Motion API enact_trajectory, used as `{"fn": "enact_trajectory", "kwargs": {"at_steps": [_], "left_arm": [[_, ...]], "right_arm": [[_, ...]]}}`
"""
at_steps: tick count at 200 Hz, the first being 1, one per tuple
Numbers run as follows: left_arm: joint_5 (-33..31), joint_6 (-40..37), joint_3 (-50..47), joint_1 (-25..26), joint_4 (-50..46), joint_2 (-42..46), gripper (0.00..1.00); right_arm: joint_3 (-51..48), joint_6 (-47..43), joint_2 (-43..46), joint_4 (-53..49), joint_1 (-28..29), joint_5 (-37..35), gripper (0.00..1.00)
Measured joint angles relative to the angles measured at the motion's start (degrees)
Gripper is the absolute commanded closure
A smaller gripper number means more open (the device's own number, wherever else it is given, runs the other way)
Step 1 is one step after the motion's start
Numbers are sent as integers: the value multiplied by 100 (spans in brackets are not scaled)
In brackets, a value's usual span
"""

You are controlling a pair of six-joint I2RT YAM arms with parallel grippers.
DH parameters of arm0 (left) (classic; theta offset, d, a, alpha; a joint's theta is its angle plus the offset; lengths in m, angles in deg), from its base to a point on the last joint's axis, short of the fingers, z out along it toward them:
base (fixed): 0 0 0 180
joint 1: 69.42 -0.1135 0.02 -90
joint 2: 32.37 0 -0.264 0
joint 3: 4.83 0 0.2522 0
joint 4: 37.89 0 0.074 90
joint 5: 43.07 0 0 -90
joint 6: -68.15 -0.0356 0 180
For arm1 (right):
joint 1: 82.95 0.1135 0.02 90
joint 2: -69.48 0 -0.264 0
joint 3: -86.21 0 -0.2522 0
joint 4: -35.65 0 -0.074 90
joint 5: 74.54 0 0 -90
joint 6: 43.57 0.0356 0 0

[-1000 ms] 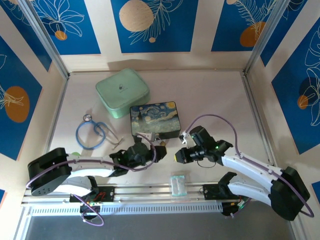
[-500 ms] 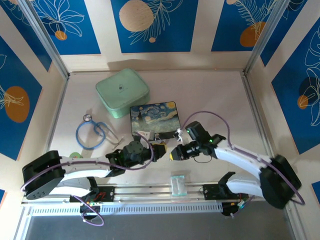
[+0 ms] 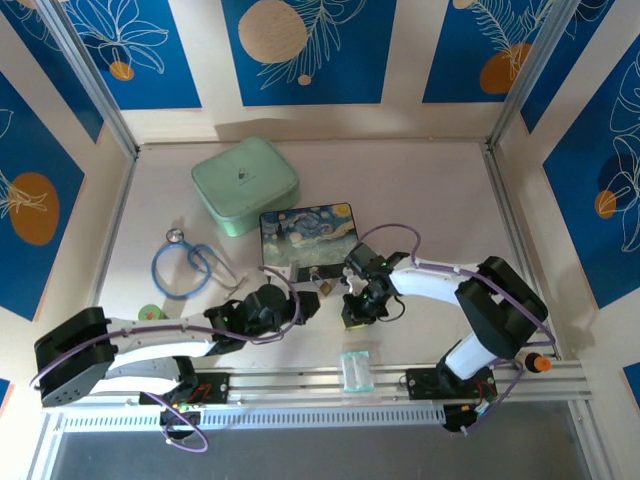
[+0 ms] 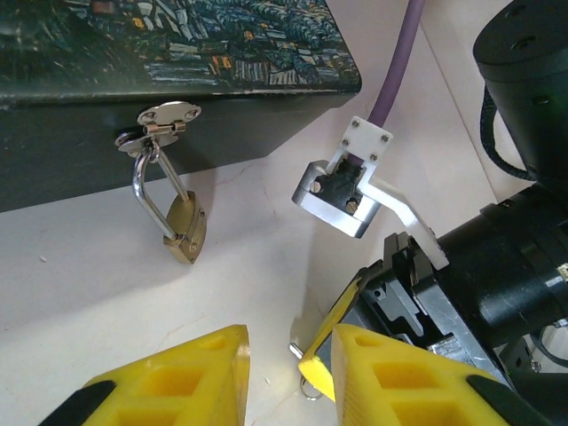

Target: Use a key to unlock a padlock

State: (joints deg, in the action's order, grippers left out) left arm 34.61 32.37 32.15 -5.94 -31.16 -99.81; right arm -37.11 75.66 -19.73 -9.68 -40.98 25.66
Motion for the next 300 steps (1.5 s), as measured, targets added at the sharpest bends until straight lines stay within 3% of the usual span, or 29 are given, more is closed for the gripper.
{"fn": "enact_trajectory", "kwargs": {"at_steps": [28,40,140,186,267,300], "left_arm": [[2,101,-81,0,22,-35,70],[0,122,-105,0,55,-70,70],[4,144,-118,0,177,-179,69],[4,186,-118,0,177,-186,69],[4,247,-118,0,175,-212,69],[11,247,-116,0,177,-245,69]], "right_arm": [[179,101,-22,-219,142,-260,64],[240,168,-17,-302,190,-372,61],[380,942,55,-778,835,-1305,62],[396,1202,52,-824,946,-1519,72],[334,1694,772,-734,1032,-1519,61],[315,1810,673,-621,1246,-1523,62]]}}
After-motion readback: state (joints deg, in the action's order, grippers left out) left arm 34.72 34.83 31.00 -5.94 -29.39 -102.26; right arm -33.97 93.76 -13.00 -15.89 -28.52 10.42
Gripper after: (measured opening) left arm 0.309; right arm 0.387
